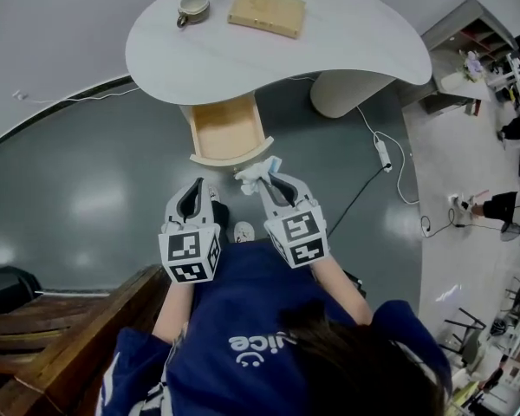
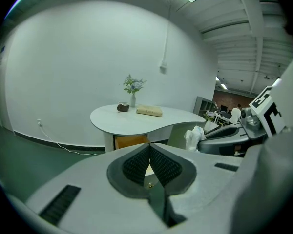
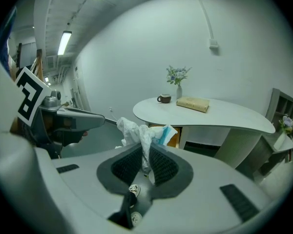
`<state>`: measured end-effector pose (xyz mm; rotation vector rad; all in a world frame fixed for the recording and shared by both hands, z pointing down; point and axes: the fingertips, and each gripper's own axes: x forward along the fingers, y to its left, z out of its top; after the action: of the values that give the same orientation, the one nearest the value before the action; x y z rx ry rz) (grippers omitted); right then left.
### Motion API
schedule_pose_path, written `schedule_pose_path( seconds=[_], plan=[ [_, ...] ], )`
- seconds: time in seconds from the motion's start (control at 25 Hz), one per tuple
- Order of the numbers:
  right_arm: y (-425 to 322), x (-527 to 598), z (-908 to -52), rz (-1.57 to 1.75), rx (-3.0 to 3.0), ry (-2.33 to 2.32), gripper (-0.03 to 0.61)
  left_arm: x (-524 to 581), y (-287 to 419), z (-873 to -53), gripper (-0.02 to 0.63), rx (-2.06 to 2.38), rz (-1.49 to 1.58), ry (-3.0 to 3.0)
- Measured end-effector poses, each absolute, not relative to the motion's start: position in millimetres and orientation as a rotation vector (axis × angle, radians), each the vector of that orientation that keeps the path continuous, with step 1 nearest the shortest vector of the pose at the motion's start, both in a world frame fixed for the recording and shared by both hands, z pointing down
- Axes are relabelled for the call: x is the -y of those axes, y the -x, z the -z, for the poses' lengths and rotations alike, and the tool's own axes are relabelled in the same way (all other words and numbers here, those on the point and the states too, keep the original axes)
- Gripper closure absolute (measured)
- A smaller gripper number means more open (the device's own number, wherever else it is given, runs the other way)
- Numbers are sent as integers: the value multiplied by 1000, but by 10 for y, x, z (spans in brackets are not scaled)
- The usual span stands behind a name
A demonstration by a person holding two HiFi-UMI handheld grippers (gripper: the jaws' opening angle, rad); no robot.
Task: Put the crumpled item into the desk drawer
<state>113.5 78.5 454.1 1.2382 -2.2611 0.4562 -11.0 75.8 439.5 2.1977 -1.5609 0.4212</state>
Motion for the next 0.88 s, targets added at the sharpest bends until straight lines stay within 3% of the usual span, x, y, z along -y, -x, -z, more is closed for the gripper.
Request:
schedule_pose_path(
  seconds=[0.88],
  plan=[
    [-618,354,-4781,-581,2035,-1335,522,718,642,-4484,609,1322,-470,-2349]
  ],
)
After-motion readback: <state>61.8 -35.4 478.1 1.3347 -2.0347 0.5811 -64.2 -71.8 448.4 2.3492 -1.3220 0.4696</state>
